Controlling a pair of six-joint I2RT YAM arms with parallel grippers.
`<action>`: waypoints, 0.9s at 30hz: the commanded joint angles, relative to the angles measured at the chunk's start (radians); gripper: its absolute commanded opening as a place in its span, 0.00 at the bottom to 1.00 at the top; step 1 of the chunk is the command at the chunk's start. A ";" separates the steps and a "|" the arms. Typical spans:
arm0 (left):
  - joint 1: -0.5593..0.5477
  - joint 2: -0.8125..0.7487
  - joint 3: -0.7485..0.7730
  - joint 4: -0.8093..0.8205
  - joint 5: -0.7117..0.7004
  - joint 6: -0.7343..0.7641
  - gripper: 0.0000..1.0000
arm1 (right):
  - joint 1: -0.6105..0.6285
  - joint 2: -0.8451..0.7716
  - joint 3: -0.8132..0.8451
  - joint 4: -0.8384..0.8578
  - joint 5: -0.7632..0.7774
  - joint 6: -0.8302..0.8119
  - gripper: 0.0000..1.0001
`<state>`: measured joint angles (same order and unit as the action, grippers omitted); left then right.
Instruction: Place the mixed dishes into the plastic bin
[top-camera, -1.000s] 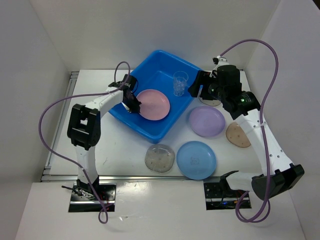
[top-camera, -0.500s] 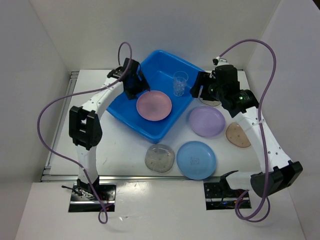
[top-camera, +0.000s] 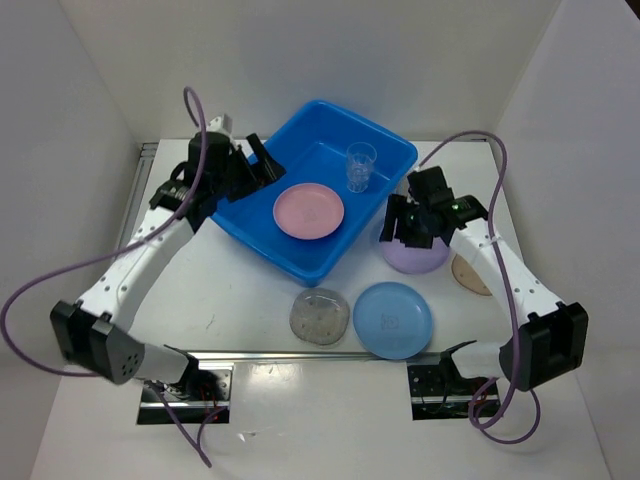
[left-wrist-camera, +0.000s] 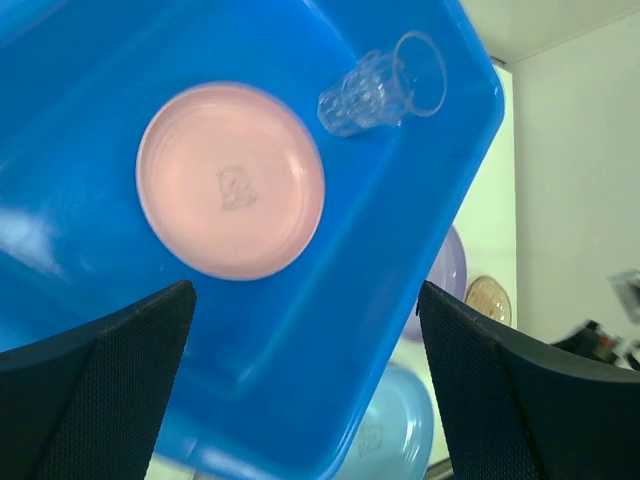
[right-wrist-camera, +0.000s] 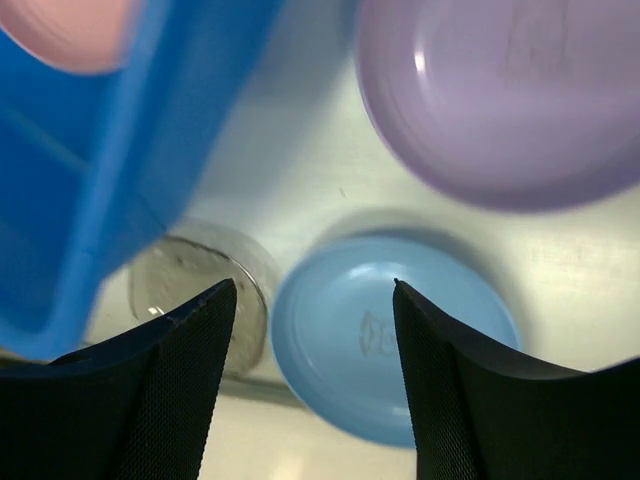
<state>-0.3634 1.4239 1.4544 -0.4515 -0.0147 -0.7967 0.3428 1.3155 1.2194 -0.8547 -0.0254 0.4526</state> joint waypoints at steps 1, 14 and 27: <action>0.001 -0.127 -0.149 0.092 -0.013 -0.029 0.99 | 0.009 -0.042 -0.089 -0.072 -0.041 0.052 0.69; 0.001 -0.235 -0.305 0.103 -0.010 -0.053 0.99 | 0.044 -0.125 -0.299 -0.150 -0.091 0.161 0.64; 0.001 -0.215 -0.325 0.114 0.016 0.002 1.00 | 0.142 0.129 -0.181 0.109 -0.124 0.219 0.64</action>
<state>-0.3634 1.2137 1.1316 -0.3767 -0.0082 -0.8326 0.4622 1.4113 0.9634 -0.8459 -0.1532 0.6502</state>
